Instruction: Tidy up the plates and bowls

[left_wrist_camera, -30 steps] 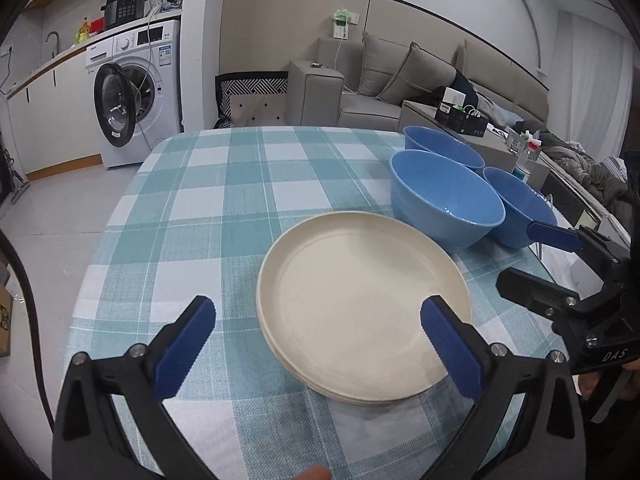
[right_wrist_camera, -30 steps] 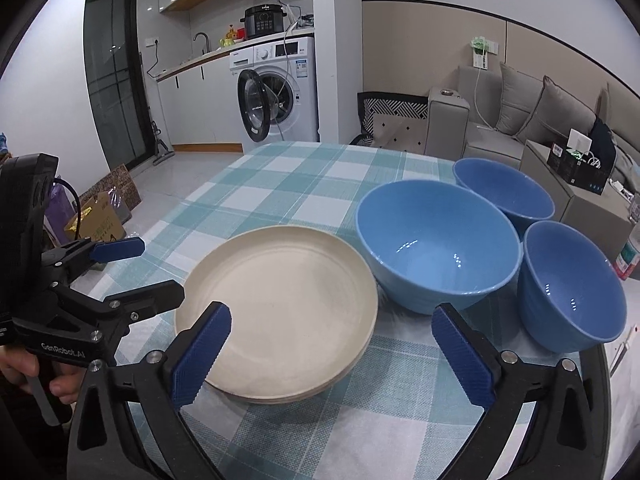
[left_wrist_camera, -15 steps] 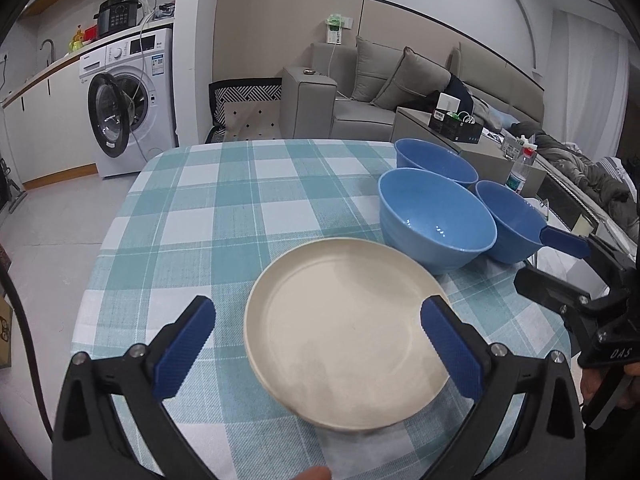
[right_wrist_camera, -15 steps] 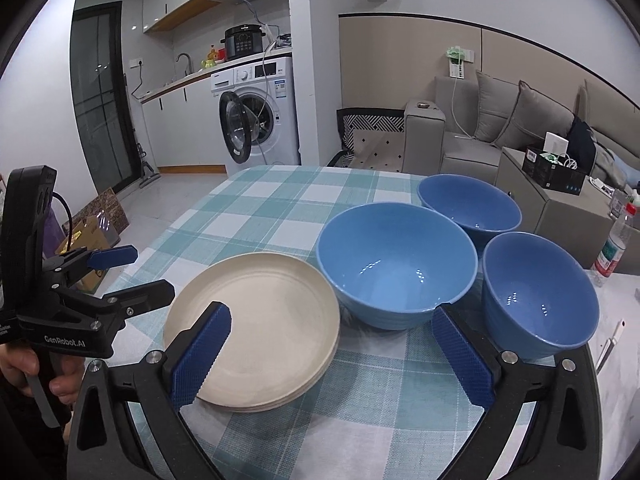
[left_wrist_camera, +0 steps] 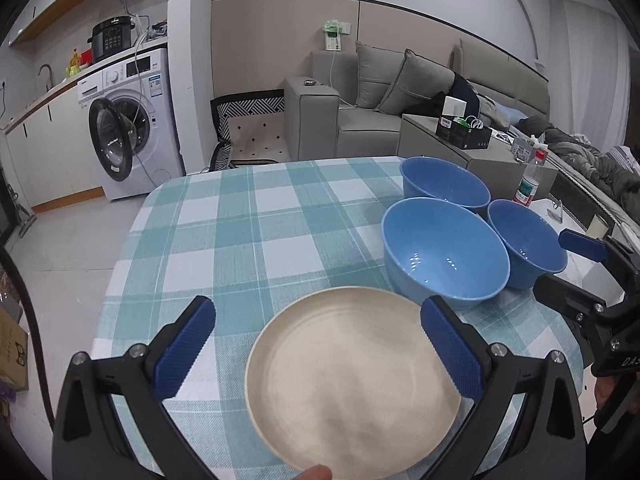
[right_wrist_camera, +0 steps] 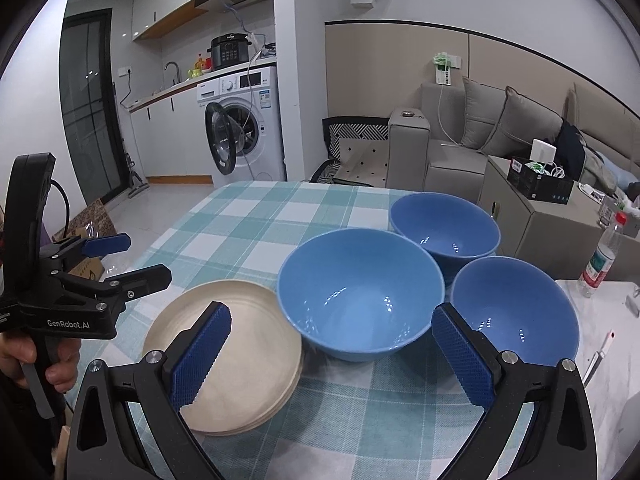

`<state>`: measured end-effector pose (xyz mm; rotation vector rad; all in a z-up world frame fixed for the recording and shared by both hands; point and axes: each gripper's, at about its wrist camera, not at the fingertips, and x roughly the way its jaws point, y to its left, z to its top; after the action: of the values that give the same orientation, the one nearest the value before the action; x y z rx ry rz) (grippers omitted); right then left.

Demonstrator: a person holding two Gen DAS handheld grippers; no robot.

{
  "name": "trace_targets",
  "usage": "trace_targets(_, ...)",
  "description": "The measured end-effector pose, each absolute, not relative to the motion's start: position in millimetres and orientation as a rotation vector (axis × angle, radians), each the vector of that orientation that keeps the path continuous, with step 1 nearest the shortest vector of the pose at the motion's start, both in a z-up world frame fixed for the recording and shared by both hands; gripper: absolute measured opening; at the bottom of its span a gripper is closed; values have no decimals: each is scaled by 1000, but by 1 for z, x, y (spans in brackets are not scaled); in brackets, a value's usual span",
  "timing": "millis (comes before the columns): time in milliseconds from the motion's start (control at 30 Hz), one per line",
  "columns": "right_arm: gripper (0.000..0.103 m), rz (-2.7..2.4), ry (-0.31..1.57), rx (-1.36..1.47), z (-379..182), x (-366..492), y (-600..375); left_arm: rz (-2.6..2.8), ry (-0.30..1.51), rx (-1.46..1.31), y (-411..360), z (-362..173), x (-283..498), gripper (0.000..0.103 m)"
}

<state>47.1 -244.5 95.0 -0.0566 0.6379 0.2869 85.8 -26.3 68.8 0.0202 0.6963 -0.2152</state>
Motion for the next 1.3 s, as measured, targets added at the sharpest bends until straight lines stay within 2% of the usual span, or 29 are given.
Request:
trace_targets(500,102,212,618,5,104,53,-288,-297,705,122,-88,80,107,103)
trace_targets(867,102,143,635,86,95,67,-322,-321,694,139,-100,92,139,103)
trace_targets(1300,102,57,668,172,79,90,-355,-361,726,158,-109,83,180,103)
